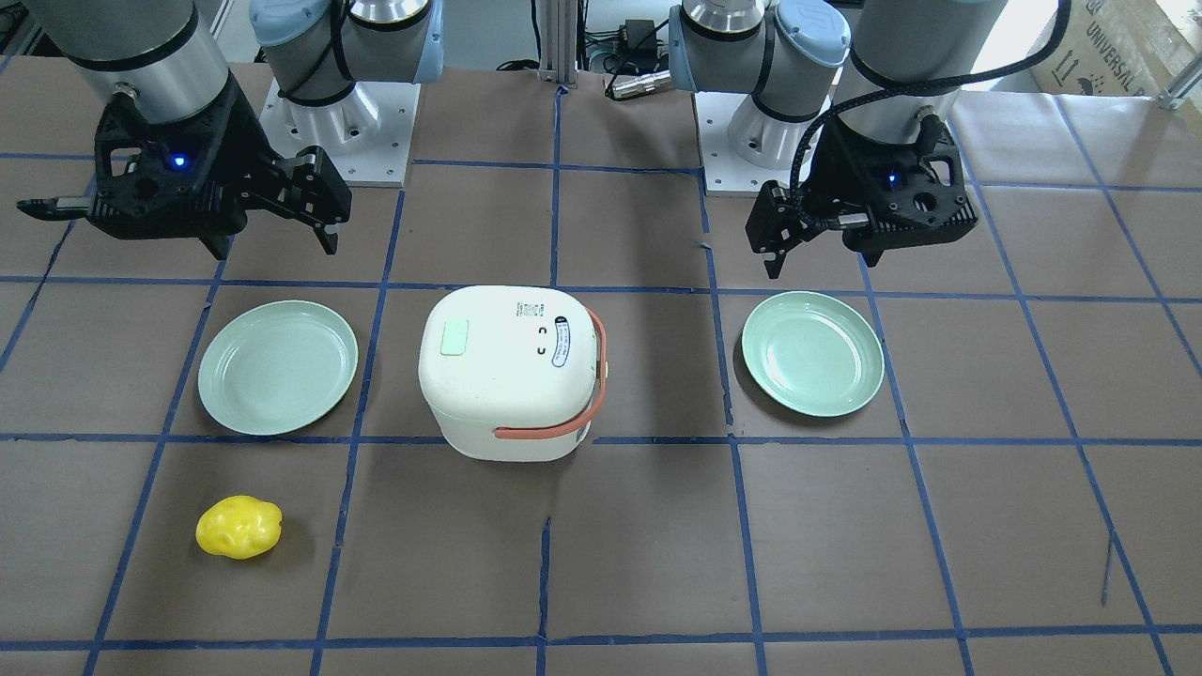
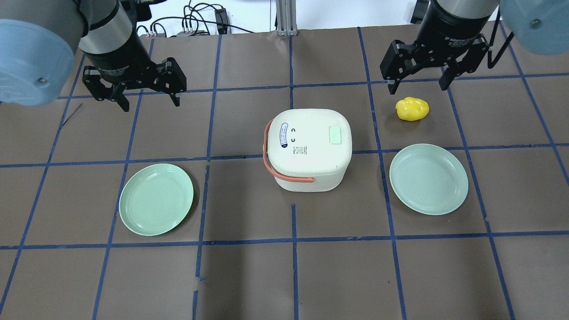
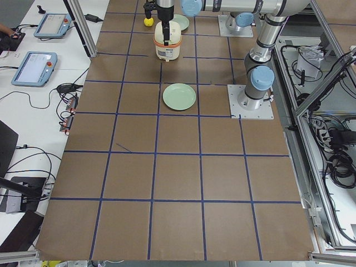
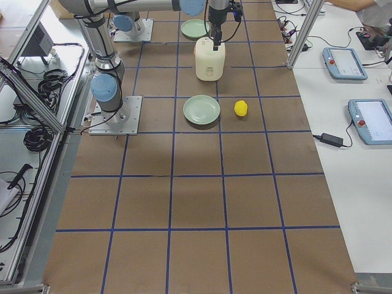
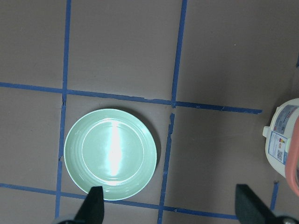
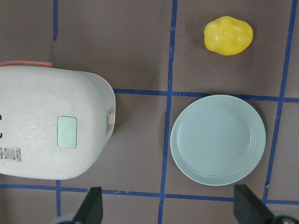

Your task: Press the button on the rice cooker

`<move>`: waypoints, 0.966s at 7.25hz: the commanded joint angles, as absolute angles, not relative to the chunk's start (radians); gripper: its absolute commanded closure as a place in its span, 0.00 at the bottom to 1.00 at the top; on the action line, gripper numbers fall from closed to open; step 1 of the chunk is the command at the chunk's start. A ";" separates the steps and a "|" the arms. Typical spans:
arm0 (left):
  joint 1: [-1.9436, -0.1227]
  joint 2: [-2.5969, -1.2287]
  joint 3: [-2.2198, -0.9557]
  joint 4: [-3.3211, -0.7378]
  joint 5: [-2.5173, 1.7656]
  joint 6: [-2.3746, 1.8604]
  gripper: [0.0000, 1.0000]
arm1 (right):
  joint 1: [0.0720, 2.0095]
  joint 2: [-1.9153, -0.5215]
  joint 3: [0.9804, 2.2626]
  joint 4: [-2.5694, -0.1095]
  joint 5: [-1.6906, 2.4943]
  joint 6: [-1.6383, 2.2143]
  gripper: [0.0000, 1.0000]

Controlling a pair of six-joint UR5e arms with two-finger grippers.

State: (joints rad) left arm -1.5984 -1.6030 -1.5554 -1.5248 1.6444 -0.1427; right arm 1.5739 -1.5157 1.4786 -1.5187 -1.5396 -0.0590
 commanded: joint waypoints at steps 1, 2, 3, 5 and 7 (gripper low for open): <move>-1.598 -1.603 -1.555 -1.525 1.644 -0.143 0.00 | 1.574 -1.516 1.479 -1.522 -1.537 -0.058 0.01; -1.598 -1.603 -1.555 -1.525 1.644 -0.141 0.00 | 1.574 -1.517 1.477 -1.522 -1.537 -0.058 0.01; -1.598 -1.603 -1.555 -1.525 1.644 -0.141 0.00 | 1.574 -1.517 1.474 -1.520 -1.539 -0.058 0.02; -1.598 -1.603 -1.555 -1.525 1.644 -0.143 0.00 | 1.574 -1.522 1.470 -1.511 -1.542 -0.060 0.22; -1.598 -1.603 -1.555 -1.525 1.644 -0.141 0.00 | 1.574 -1.517 1.462 -1.511 -1.539 -0.060 0.64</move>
State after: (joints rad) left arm -1.5984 -1.6030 -1.5554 -1.5248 1.6445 -0.1421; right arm 1.5739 -1.5215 1.4655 -1.5123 -1.5407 -0.0589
